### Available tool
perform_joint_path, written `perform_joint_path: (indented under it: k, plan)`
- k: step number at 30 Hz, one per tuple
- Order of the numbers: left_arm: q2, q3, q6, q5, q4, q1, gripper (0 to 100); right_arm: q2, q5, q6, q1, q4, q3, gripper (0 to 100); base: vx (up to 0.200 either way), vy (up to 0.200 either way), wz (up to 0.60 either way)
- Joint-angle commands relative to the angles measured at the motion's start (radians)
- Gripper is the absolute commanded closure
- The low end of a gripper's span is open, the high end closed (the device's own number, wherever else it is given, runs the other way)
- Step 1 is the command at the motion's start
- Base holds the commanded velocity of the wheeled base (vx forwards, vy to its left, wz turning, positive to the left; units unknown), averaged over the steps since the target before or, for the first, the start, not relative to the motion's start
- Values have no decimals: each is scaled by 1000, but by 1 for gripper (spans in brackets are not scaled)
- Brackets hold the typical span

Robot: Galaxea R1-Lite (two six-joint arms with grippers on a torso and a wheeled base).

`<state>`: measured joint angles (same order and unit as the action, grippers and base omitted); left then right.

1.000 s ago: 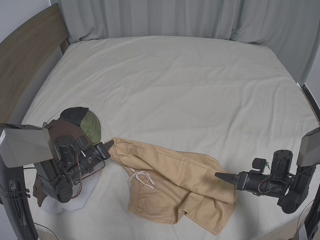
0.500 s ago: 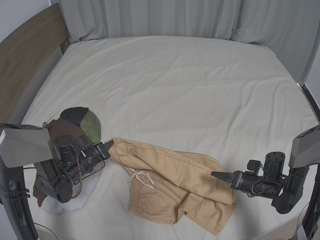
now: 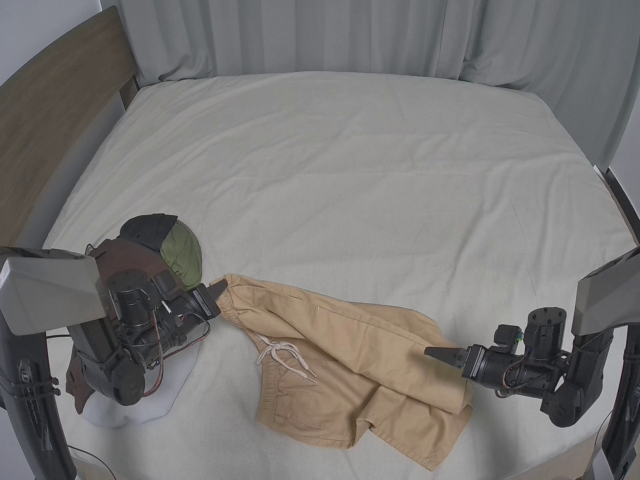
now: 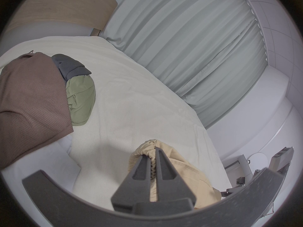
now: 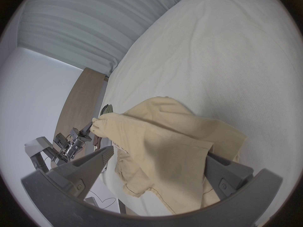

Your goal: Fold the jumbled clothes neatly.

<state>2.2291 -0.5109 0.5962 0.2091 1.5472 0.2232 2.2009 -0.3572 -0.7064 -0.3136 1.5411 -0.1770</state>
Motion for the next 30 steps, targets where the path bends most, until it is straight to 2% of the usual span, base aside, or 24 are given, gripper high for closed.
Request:
perform_joint_path:
  k: [1,4,9,10,17,30]
  plan:
    - [0,0,1,1,1,1,100,10,0,-10,5,1,-16,0,0,0,0]
    - [0,0,1,-1,1,1,100,10,0,-42,1,1,-41,0,0,0,0]
    - [0,0,1,-1,1,-1,100,10,0,-50,2,1,-42,0,0,0,0]
    - [0,0,1,-1,1,-1,100,10,0,-50,2,1,-42,100,0,0,0]
    - [0,-8,1,-1,1,-4,100,-21,0,-50,2,2,-50,100,0,0,0]
    - [-65,-43,7,9,1,-31,100,-270,-23,-54,16,-1,-81,100,0,0,0]
